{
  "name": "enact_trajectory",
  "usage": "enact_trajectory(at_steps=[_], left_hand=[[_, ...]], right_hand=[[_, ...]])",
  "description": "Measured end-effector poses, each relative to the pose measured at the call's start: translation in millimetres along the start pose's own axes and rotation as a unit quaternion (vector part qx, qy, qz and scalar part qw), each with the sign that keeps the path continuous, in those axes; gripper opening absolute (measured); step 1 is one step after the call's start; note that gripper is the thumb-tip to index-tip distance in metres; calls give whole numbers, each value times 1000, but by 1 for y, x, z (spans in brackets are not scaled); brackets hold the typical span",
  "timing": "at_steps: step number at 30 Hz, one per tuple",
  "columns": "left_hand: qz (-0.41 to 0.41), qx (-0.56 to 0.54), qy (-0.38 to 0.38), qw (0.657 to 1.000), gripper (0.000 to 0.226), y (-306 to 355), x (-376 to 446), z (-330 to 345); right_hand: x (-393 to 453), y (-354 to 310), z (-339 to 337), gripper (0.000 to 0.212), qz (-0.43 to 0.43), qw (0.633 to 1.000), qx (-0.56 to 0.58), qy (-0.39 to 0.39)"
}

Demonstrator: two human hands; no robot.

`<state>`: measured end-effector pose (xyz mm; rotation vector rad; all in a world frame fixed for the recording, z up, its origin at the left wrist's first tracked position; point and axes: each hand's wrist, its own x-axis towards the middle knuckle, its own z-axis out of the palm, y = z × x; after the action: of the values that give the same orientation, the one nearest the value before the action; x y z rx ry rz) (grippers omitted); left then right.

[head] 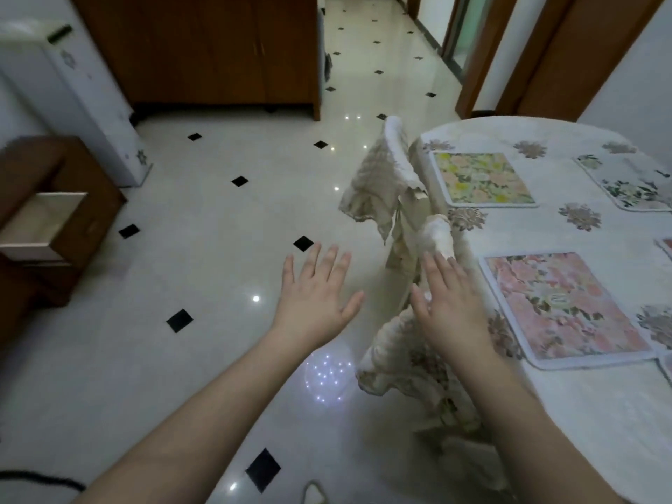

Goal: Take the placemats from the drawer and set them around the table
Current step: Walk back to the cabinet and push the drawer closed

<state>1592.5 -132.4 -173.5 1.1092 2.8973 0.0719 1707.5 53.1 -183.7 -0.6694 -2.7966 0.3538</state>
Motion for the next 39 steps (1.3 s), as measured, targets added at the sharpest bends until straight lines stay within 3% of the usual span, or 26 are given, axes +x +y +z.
enact_trajectory(at_steps=[13, 21, 28, 39], left_hand=[[-166, 7, 6, 986, 87, -124, 33, 7], [-261, 35, -6, 965, 81, -176, 87, -12], [-345, 8, 17, 938, 72, -246, 92, -18], [-439, 21, 52, 897, 71, -394, 88, -20]], right_hand=[[109, -96, 67, 65, -146, 988, 4, -53], [201, -141, 91, 66, -233, 968, 26, -92], [249, -190, 118, 59, -307, 948, 20, -82], [316, -345, 169, 62, -413, 906, 18, -96]])
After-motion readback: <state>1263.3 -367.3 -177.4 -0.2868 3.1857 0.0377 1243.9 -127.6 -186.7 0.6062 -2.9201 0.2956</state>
